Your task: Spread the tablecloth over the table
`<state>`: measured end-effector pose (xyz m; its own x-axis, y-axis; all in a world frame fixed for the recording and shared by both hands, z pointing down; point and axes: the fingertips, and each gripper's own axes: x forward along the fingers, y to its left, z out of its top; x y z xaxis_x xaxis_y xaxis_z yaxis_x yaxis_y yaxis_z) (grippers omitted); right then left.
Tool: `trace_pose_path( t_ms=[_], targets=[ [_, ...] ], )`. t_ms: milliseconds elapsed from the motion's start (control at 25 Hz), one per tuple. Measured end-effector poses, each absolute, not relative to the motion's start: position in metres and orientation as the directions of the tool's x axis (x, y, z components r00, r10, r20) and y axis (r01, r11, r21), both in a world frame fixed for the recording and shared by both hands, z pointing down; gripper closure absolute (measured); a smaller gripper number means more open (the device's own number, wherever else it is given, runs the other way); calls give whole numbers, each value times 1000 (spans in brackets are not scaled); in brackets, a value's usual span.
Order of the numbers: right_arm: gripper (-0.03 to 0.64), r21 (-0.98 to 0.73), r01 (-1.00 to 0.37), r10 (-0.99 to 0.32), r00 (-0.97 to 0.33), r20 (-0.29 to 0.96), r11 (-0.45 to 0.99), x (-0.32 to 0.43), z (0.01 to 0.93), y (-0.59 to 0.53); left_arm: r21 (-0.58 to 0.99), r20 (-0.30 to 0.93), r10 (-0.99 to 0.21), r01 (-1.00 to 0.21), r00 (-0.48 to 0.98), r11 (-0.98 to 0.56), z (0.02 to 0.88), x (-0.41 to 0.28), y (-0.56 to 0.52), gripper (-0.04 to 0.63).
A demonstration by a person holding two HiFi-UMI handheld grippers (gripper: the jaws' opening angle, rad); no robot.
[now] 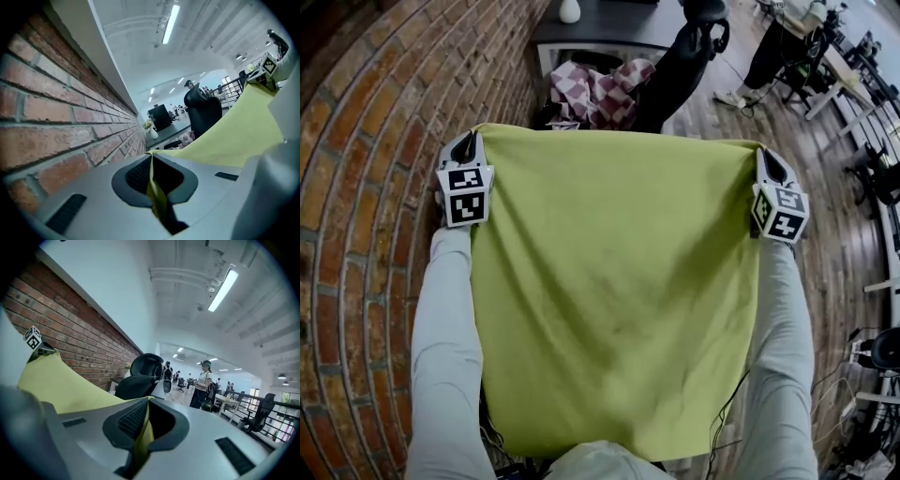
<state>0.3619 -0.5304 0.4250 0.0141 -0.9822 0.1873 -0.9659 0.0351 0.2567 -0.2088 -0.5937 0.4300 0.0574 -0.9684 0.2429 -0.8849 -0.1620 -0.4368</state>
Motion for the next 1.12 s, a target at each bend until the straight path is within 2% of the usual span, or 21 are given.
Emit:
trace_pose_path(
  t_ms=[200, 360, 440, 480, 520, 560, 680, 1120],
  targets=[
    [594, 236, -970, -955, 19, 295, 54, 362, 490, -545, -395, 385, -922, -896, 37, -201, 502, -207, -604, 569],
    [592, 200, -973, -889, -12, 458, 117, 354, 558, -542, -446, 535, -845, -849, 0, -282, 568, -210, -599, 569],
    [591, 154, -978, -839, -36, 543, 142, 351, 588, -538, -410, 599, -801, -854, 13, -321, 597, -208, -592, 564],
    [557, 133, -979, -818, -51, 574, 154, 348, 600, -536, -381, 623, -782, -861, 32, -338, 609, -208, -587, 505],
    [506, 124, -978, -803, -62, 593, 167, 345, 609, -534, -349, 641, -766, -868, 54, -353, 618, -207, -583, 409],
    [482, 123, -976, -797, -70, 600, 178, 343, 614, -532, -322, 652, -755, -876, 71, -360, 626, -207, -579, 383],
    [414, 109, -980, -805, -74, 589, 169, 343, 615, -528, -281, 662, -745, -894, 84, -350, 636, -213, -570, 383],
    [413, 42, -985, -825, -118, 552, 169, 323, 586, -492, -158, 630, -755, -921, 184, -356, 606, -201, -545, 383]
  ],
)
